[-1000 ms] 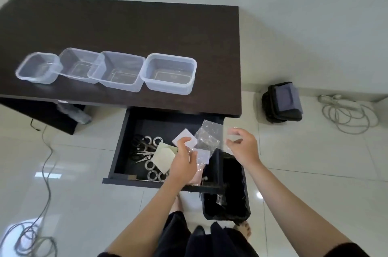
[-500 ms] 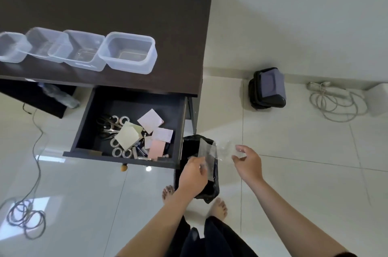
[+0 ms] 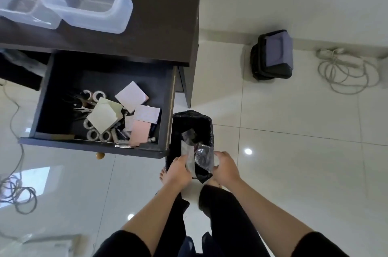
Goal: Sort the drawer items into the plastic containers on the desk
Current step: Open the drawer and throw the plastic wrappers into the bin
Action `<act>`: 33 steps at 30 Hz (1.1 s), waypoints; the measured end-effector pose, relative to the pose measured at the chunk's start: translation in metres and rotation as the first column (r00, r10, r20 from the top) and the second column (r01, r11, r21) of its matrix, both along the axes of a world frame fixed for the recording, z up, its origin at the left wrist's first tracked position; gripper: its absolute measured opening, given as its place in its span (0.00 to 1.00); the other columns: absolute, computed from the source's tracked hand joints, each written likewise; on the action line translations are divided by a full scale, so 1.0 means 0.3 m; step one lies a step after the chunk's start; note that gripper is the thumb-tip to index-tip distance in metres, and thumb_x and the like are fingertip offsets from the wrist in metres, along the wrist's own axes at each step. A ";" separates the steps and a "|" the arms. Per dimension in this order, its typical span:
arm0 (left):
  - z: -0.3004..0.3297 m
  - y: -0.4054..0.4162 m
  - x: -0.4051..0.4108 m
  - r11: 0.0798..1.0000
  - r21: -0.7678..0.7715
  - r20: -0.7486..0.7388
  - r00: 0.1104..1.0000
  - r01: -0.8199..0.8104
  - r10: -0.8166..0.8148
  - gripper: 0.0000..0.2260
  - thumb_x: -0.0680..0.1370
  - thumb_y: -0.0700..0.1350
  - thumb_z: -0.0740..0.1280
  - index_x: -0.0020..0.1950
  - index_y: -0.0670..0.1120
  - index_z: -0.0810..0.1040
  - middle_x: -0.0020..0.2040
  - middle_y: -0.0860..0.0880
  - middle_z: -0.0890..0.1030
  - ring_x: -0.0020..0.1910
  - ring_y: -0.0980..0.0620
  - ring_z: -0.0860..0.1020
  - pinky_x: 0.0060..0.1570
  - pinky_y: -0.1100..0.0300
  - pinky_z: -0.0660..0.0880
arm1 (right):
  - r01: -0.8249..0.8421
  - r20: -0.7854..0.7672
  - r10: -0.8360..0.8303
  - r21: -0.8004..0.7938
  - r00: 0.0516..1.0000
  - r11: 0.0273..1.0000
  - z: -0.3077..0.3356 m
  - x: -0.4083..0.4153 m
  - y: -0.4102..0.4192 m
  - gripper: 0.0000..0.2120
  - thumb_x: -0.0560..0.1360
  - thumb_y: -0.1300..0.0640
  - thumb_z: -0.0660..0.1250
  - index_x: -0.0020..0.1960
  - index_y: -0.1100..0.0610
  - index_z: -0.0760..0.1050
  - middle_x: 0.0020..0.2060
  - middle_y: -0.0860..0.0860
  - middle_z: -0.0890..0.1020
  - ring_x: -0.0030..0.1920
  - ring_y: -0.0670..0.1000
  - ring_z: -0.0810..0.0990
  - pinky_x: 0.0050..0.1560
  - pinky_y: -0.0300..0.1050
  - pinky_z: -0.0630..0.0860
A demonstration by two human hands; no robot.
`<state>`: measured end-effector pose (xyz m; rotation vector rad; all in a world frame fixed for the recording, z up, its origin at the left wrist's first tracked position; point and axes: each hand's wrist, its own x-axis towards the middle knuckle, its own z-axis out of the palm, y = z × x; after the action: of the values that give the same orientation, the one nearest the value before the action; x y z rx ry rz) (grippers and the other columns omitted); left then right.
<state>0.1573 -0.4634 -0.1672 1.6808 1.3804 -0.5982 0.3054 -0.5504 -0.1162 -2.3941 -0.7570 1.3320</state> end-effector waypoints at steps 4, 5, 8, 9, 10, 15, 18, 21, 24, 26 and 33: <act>-0.001 0.037 0.050 1.000 0.007 0.030 1.000 0.008 -0.009 0.21 0.73 0.38 0.58 0.65 0.52 0.69 0.59 0.47 0.75 0.54 0.44 0.76 0.54 0.51 0.74 | -0.078 -0.015 0.078 -0.001 0.997 0.997 -0.130 -0.010 0.042 0.22 0.72 0.63 0.66 0.65 0.53 0.71 0.56 0.55 0.73 0.54 0.57 0.77 0.56 0.48 0.76; -0.028 0.048 0.058 1.000 0.010 0.035 0.999 0.008 -0.009 0.23 0.74 0.37 0.59 0.68 0.50 0.68 0.61 0.47 0.74 0.56 0.45 0.75 0.54 0.53 0.74 | -0.081 -0.018 0.081 0.006 0.997 0.997 -0.165 -0.011 0.052 0.23 0.71 0.62 0.66 0.65 0.51 0.71 0.55 0.55 0.73 0.54 0.57 0.77 0.56 0.48 0.76; -0.119 0.079 0.063 1.000 0.009 0.046 0.999 0.021 -0.021 0.25 0.75 0.38 0.61 0.71 0.50 0.65 0.67 0.47 0.72 0.62 0.45 0.74 0.57 0.55 0.72 | -0.065 -0.032 0.065 0.015 0.997 0.998 -0.260 -0.010 0.081 0.24 0.72 0.62 0.65 0.68 0.50 0.70 0.58 0.55 0.73 0.56 0.56 0.76 0.59 0.45 0.74; -0.145 0.088 0.062 1.000 0.000 0.058 0.998 0.027 -0.027 0.24 0.76 0.39 0.62 0.72 0.51 0.65 0.69 0.47 0.71 0.64 0.46 0.73 0.59 0.55 0.72 | -0.064 -0.031 0.065 0.018 0.997 0.998 -0.288 -0.009 0.088 0.25 0.73 0.61 0.65 0.69 0.51 0.69 0.60 0.55 0.73 0.58 0.56 0.75 0.60 0.45 0.73; -0.163 0.096 0.060 0.999 -0.011 0.062 0.997 0.038 -0.037 0.24 0.76 0.40 0.63 0.72 0.51 0.65 0.70 0.47 0.70 0.65 0.46 0.72 0.61 0.55 0.71 | -0.065 -0.030 0.066 0.019 0.997 0.998 -0.313 -0.009 0.093 0.25 0.73 0.60 0.65 0.70 0.51 0.68 0.61 0.56 0.73 0.60 0.56 0.75 0.62 0.46 0.73; -0.194 0.110 0.036 1.000 -0.016 0.022 0.999 0.025 -0.024 0.23 0.78 0.45 0.63 0.73 0.50 0.63 0.72 0.47 0.66 0.67 0.45 0.70 0.64 0.51 0.69 | -0.028 -0.025 0.028 0.005 0.999 1.000 -0.352 -0.010 0.085 0.26 0.75 0.62 0.63 0.72 0.54 0.64 0.67 0.56 0.71 0.66 0.56 0.71 0.68 0.48 0.68; -0.141 0.090 0.016 1.000 -0.024 0.018 1.000 0.005 -0.005 0.23 0.77 0.47 0.63 0.72 0.51 0.64 0.71 0.47 0.67 0.65 0.43 0.72 0.66 0.43 0.68 | 0.004 -0.040 -0.005 -0.014 0.999 1.000 -0.290 -0.023 0.059 0.26 0.76 0.60 0.63 0.73 0.54 0.63 0.67 0.55 0.71 0.66 0.55 0.71 0.67 0.47 0.69; -0.048 0.058 -0.005 0.999 -0.029 0.050 0.998 -0.033 0.035 0.22 0.76 0.48 0.63 0.70 0.51 0.67 0.70 0.47 0.69 0.64 0.44 0.73 0.64 0.44 0.70 | 0.038 -0.060 -0.038 -0.005 0.997 0.999 -0.187 -0.040 0.035 0.25 0.77 0.60 0.63 0.72 0.53 0.64 0.66 0.55 0.73 0.65 0.55 0.72 0.64 0.47 0.71; 0.093 0.022 -0.013 0.997 0.005 0.111 0.991 -0.076 0.075 0.20 0.76 0.50 0.62 0.68 0.53 0.68 0.69 0.49 0.70 0.62 0.44 0.74 0.63 0.45 0.71 | 0.106 -0.092 -0.100 0.064 0.991 0.992 -0.050 -0.053 0.027 0.23 0.76 0.59 0.63 0.71 0.52 0.65 0.65 0.53 0.75 0.64 0.53 0.74 0.64 0.46 0.72; 0.204 0.002 -0.010 0.995 0.042 0.173 0.982 -0.087 0.079 0.18 0.76 0.49 0.62 0.67 0.54 0.69 0.68 0.50 0.70 0.61 0.47 0.75 0.63 0.47 0.72 | 0.174 -0.125 -0.159 0.125 0.979 0.977 0.054 -0.060 0.032 0.22 0.76 0.59 0.64 0.70 0.51 0.67 0.64 0.51 0.76 0.64 0.51 0.74 0.63 0.44 0.72; 0.505 -0.015 -0.012 0.957 0.180 0.429 0.893 -0.228 0.132 0.15 0.79 0.44 0.62 0.65 0.48 0.72 0.63 0.51 0.74 0.58 0.54 0.76 0.56 0.64 0.71 | 0.270 -0.144 -0.230 0.409 0.962 0.872 0.350 -0.076 0.112 0.16 0.77 0.60 0.63 0.64 0.54 0.72 0.52 0.49 0.80 0.44 0.42 0.79 0.38 0.29 0.76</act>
<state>0.1535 -0.4677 -0.0157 1.7062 1.3041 0.0326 0.2825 -0.5170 -0.0113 -1.9900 -0.6101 1.0354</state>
